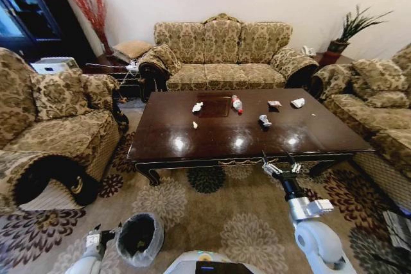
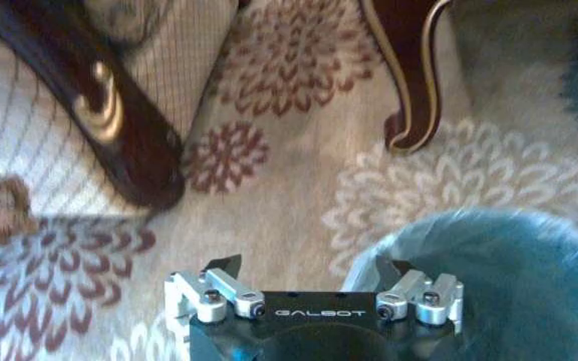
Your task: Move to the front of the table and place the trash on the table into the trash bin.
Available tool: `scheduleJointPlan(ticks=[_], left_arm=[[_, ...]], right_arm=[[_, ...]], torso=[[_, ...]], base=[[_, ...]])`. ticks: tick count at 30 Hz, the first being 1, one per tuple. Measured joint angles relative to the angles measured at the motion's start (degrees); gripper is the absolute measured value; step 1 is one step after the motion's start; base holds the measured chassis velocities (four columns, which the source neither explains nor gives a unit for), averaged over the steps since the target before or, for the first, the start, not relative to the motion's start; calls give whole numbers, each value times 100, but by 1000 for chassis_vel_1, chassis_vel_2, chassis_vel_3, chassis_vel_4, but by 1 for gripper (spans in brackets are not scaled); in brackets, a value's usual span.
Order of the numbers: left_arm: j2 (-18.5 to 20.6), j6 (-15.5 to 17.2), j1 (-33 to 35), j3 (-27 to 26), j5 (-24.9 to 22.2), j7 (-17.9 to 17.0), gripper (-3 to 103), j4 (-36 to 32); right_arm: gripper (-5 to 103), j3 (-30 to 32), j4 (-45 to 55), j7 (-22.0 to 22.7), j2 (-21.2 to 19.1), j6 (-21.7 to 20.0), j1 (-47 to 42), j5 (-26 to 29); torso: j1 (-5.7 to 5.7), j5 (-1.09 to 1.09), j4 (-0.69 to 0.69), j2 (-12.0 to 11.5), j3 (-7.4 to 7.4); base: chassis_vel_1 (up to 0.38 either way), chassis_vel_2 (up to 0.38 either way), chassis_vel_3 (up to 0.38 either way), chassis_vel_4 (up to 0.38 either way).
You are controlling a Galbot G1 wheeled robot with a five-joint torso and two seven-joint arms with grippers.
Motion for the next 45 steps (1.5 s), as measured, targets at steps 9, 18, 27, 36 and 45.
scheduleJointPlan(ticks=[9,18,27,36,45], left_arm=[[110,-43,-489,276,130,148,89,842],[99,-187,-588,346,350,358,89,1185],[46,-247,-1075,508,247,402,89,1816],[-42,-352,-1582,546,409,630,87,2710],[-98,-508,-1801,529,388,770,58,3140]], right_arm=[[100,49,-81,94,17,7,-48,-33],[100,69,-167,137,24,-31,-1,-108],[100,145,-207,218,-49,-44,-101,-133],[100,127,-215,232,-44,-166,-78,-234],[100,132,-231,269,-48,-200,-66,-252]], torso=[[0,-1,0,0,0],[0,2,3,0,0],[0,1,0,0,0],[0,-2,0,0,0],[0,0,0,0,0]], base=[[0,0,0,0],[0,0,0,0],[0,0,0,0],[0,0,0,0],[0,0,0,0]])
